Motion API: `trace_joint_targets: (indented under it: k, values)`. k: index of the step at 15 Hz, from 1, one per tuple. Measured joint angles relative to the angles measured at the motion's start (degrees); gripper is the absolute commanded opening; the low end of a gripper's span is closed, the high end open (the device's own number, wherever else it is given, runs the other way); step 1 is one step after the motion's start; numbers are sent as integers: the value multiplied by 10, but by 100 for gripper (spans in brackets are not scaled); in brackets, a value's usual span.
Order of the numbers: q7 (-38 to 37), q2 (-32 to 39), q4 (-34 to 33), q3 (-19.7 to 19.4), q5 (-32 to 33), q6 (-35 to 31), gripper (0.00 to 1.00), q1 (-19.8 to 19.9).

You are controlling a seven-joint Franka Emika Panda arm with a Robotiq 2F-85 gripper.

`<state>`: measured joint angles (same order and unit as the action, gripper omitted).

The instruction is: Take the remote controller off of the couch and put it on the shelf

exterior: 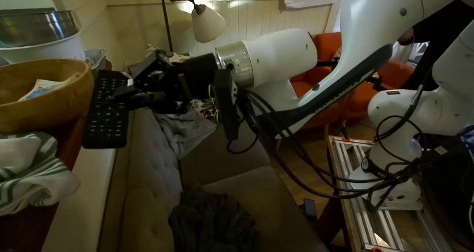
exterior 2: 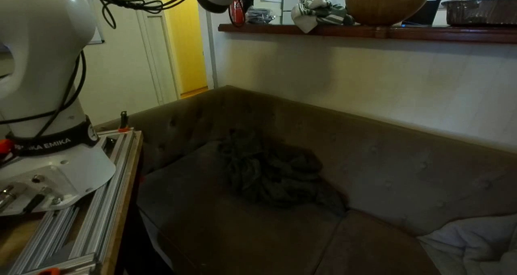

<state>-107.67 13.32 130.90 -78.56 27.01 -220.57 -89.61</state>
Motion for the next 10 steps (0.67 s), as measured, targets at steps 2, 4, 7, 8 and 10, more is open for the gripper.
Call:
trace_joint_targets:
  k: [2,4,7,8,10]
  values:
    - [-39,-36,-39,54,84,27,30,44]
    - [-42,-44,-44,62,93,33,30,51]
    - [-42,-33,-37,59,90,33,7,51]
    - [-44,-29,-38,62,83,33,7,52]
    - [-59,-21,-45,75,69,32,7,57]
